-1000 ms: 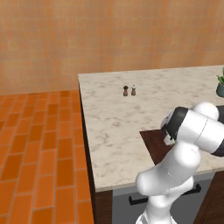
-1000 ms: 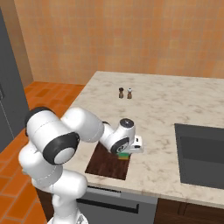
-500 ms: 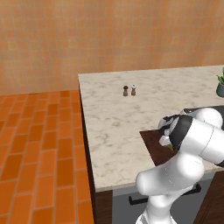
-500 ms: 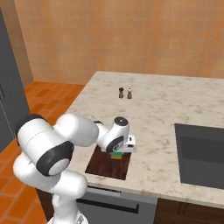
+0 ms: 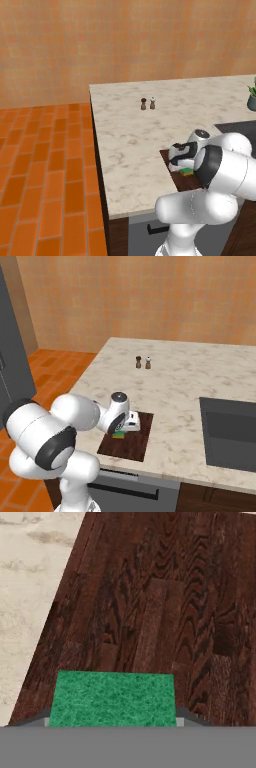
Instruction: Pick up the sponge from the counter and clean the cutting board by briefly scrubbing or pressing down on the cutting board. Once finished, release the sponge.
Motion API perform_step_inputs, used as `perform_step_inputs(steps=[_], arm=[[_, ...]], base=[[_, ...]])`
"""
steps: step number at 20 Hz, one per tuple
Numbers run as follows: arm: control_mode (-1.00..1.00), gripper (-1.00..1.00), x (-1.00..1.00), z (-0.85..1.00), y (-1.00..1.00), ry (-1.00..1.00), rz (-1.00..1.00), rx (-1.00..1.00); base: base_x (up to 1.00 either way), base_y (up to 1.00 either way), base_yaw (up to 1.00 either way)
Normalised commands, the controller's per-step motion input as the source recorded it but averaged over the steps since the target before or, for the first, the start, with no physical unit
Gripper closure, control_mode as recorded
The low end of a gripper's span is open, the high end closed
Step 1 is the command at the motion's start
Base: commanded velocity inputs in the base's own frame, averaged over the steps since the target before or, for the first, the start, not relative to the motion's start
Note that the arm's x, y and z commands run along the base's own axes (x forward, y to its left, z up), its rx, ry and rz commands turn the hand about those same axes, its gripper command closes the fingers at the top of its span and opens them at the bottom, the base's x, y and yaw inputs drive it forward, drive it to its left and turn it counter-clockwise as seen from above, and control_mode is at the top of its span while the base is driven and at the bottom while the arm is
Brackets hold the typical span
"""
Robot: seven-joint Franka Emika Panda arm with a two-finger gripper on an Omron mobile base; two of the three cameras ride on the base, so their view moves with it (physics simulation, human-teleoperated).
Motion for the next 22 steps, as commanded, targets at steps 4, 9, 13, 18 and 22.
perform_step_inputs(steps=[4, 9, 13, 18, 22], arm=[[-1.00, 1.00, 0.25, -0.13, 0.01, -0.01, -0.01, 0.00], [-1.00, 1.00, 0.42, -0.28, -0.32, -0.08, -0.07, 0.00], [-1.00, 1.00, 0.40, -0.22, -0.53, -0.12, -0.09, 0.00], [-1.00, 1.00, 0.21, 0.00, -0.54, -0.14, -0.08, 0.00], [-1.00, 1.00, 0.42, -0.17, -0.19, -0.21, -0.03, 0.00]], base=[[0.00, 0.00, 0.00], [0.00, 0.00, 0.00], [0.00, 0.00, 0.00], [0.00, 0.00, 0.00], [0.00, 0.00, 0.00]])
